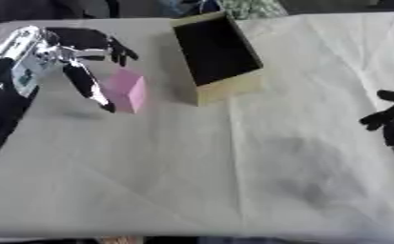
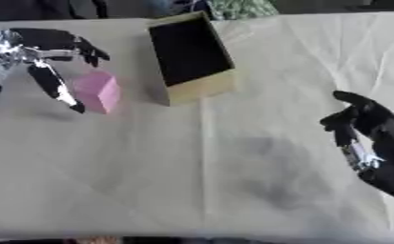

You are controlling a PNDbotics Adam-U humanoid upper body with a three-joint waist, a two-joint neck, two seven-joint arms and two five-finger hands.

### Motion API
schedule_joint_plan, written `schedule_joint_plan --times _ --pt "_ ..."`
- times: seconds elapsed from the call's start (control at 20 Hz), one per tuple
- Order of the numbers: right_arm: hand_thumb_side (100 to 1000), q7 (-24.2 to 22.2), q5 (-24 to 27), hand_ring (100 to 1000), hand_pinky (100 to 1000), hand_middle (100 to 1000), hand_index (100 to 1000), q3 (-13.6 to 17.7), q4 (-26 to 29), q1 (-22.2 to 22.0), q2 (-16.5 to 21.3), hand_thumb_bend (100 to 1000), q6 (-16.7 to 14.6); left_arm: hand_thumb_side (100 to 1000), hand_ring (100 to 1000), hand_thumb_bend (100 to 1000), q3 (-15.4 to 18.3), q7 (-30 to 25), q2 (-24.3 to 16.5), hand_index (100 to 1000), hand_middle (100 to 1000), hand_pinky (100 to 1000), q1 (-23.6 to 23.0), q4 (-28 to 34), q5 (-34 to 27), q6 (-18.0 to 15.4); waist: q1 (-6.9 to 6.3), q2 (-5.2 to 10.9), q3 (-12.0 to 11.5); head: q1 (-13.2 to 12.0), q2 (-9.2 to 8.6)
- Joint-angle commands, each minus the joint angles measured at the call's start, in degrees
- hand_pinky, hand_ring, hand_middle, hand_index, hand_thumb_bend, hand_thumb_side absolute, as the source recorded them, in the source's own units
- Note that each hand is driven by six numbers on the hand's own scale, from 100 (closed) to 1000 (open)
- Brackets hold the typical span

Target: Pick up objects on the table and place them in the box.

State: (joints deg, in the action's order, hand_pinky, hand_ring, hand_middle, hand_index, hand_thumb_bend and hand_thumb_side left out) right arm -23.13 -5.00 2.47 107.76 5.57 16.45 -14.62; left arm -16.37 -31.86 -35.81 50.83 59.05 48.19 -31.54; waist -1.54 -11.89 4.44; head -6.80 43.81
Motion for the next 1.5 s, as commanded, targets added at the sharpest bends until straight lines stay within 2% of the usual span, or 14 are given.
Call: schedule_joint_plan --times 0.05,0.4,0.8,0.85,1.0,1.15,1.3,1.5 --pt "578 0.0 -0.2 697 762 526 922 0.3 0.7 0.6 0.5 100 -0.1 490 734 766 0.7 -3.7 -1.0 960 684 797 1.4 0.1 0.4 -4.4 0.09 0.79 0.0 0.1 0.31" --pt "579 -0.2 -0.3 697 762 525 922 0.3 0.6 0.7 0.2 100 -0.1 457 728 724 1.0 -2.4 0.1 939 672 793 1.2 -1.0 2.2 -4.6 0.2 0.36 0.4 0.0 0.31" --pt "580 -0.3 -0.2 697 762 525 922 0.3 0.5 0.8 0.0 100 -0.1 391 688 648 1.0 -1.9 0.5 847 609 779 1.1 -1.6 3.2 -5.4 0.23 0.16 0.5 0.1 0.31" --pt "580 -0.3 -0.2 697 762 524 922 0.4 0.5 0.8 0.0 100 -0.1 328 667 576 1.0 -1.8 0.4 813 579 774 1.1 -1.6 3.4 -5.5 0.25 0.17 0.5 0.1 0.31" --pt "580 -0.3 -0.2 698 762 524 922 0.4 0.5 0.7 0.0 100 -0.1 219 631 456 1.1 -1.8 0.4 764 532 761 1.1 -1.5 3.6 -5.5 0.25 0.2 0.5 0.0 0.31" --pt "580 -0.4 -0.2 698 762 524 922 0.4 0.4 0.7 0.0 100 -0.1 144 614 377 1.2 -1.8 0.2 728 502 751 1.2 -1.3 3.4 -5.4 0.23 0.24 0.5 0.1 0.31" --pt "580 -0.4 -0.3 698 762 524 922 0.4 0.4 0.7 0.1 100 -0.1 115 598 328 1.4 -1.6 -0.3 705 481 744 1.2 -0.5 3.1 -5.2 0.18 0.3 0.4 0.2 0.31" --pt "580 -0.4 -0.2 698 762 524 922 0.5 0.3 0.7 0.1 100 -0.1 113 592 335 1.5 -1.7 -1.2 696 472 742 1.4 1.1 1.9 -5.0 0.09 0.41 0.3 0.4 0.31"
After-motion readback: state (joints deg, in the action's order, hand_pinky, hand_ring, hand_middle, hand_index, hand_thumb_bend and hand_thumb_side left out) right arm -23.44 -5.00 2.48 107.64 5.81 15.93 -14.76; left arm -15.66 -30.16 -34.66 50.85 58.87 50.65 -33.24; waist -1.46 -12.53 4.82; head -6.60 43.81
